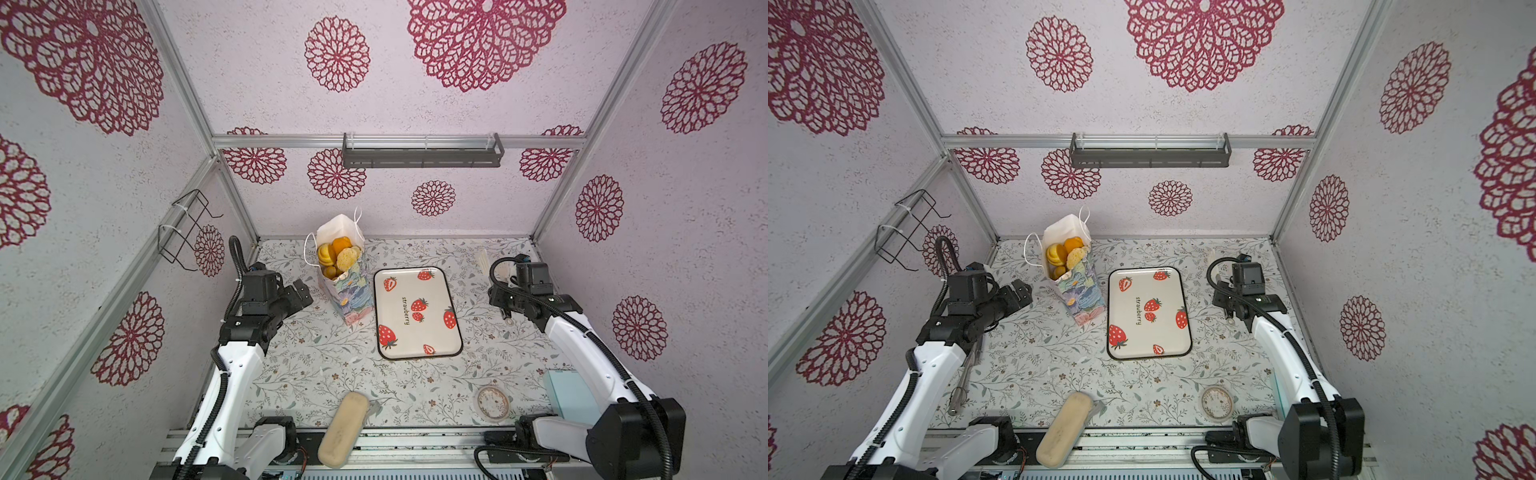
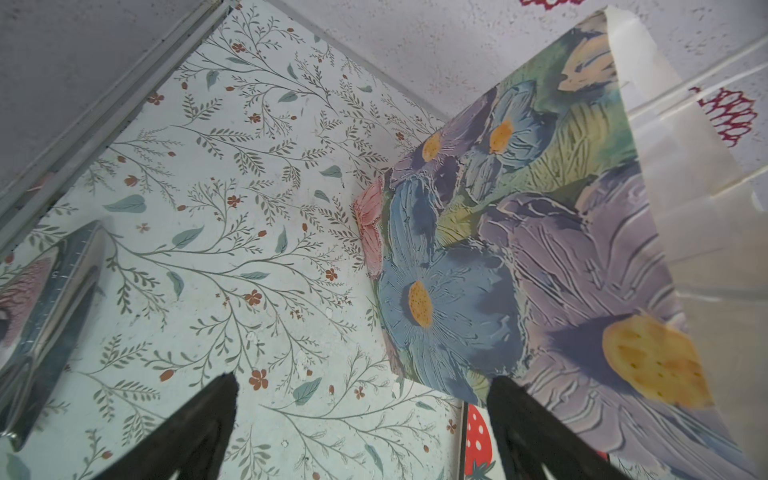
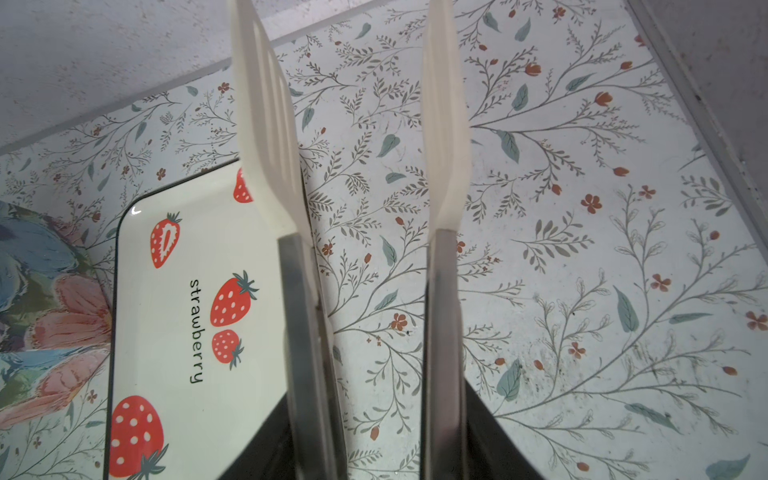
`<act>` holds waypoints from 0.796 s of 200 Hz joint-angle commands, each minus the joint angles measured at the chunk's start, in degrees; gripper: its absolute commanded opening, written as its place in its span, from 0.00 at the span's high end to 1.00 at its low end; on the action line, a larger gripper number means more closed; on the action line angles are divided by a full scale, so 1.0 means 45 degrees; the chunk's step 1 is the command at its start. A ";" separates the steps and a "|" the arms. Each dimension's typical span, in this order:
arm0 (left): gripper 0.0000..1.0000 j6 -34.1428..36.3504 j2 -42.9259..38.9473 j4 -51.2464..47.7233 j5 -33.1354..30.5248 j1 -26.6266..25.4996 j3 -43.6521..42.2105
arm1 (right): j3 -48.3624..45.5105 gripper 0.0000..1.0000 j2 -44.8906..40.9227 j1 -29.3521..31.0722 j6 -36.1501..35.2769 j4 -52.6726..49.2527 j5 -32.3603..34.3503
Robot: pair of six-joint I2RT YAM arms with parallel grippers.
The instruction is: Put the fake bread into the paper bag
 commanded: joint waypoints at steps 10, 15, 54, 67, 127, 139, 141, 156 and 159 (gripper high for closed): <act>0.03 -0.0554 0.0321 0.0382 -0.1414 -0.0012 0.0090 | -0.0093 0.49 0.0471 -0.0460 0.0163 0.0999 -0.0304; 0.03 -0.0584 0.0401 0.0353 -0.1565 -0.0012 0.0141 | -0.0118 0.49 0.0589 -0.0500 0.0163 0.1066 -0.0342; 0.03 -0.0836 0.1012 0.0393 -0.2351 0.0027 0.0398 | -0.0179 0.49 0.1678 -0.0670 0.0033 0.1395 -0.0227; 0.02 -0.0905 0.1154 0.0529 -0.2398 0.0027 0.0448 | -0.0179 0.49 0.2099 -0.0712 -0.0006 0.1564 -0.0192; 0.02 -0.0511 0.1238 0.1008 -0.2665 0.0027 0.0468 | 0.0261 0.49 0.3963 -0.0776 -0.0087 0.2033 -0.0021; 0.03 -0.0398 0.1244 0.1031 -0.2695 0.0027 0.0506 | 0.0401 0.49 0.4238 -0.0778 -0.0110 0.2042 0.0008; 0.02 -0.0374 0.1239 0.1023 -0.2672 0.0027 0.0516 | 0.0420 0.49 0.4280 -0.0776 -0.0110 0.2039 0.0009; 0.03 -0.0186 0.1269 0.1042 -0.2570 0.0027 0.0598 | 0.0605 0.49 0.4593 -0.0776 -0.0129 0.2065 0.0028; 0.03 -0.0126 0.1284 0.1040 -0.2568 0.0041 0.0618 | 0.0644 0.49 0.4647 -0.0780 -0.0129 0.2060 0.0023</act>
